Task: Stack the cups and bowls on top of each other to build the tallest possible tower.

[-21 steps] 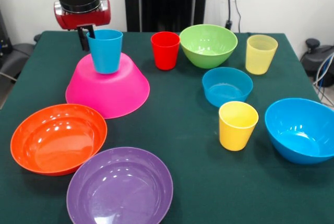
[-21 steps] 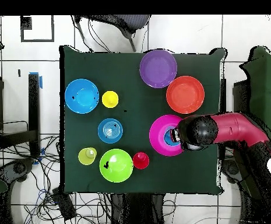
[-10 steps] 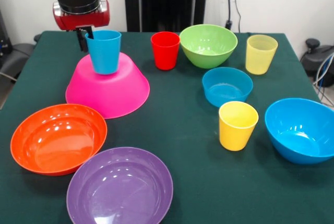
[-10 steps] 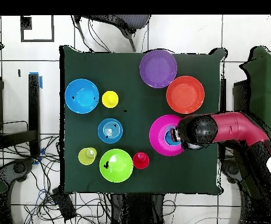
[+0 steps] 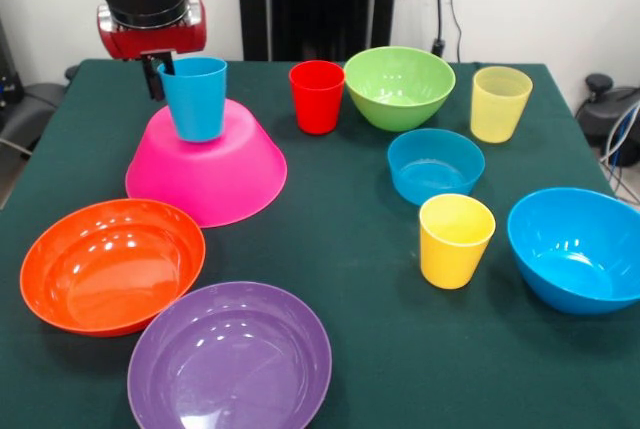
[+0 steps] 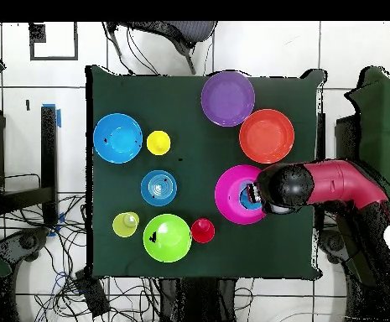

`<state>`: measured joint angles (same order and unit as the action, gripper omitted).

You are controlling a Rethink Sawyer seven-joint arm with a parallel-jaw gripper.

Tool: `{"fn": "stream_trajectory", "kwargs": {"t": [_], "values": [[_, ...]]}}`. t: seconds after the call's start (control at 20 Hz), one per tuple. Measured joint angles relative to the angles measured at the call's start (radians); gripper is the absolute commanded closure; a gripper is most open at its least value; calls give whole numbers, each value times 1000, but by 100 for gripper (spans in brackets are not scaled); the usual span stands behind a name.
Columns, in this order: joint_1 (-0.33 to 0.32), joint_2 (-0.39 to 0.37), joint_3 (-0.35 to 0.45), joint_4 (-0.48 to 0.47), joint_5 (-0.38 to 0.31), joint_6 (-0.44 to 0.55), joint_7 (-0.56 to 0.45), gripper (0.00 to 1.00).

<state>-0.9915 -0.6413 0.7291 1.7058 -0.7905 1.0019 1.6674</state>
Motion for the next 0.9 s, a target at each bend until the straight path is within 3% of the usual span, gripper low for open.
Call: {"fn": "stream_trajectory", "kwargs": {"t": [0.6,0.9], "values": [[19,-1,-22,-10,1,14,0,100],[38,6,-37,-27,-1,101,0,100]]}}
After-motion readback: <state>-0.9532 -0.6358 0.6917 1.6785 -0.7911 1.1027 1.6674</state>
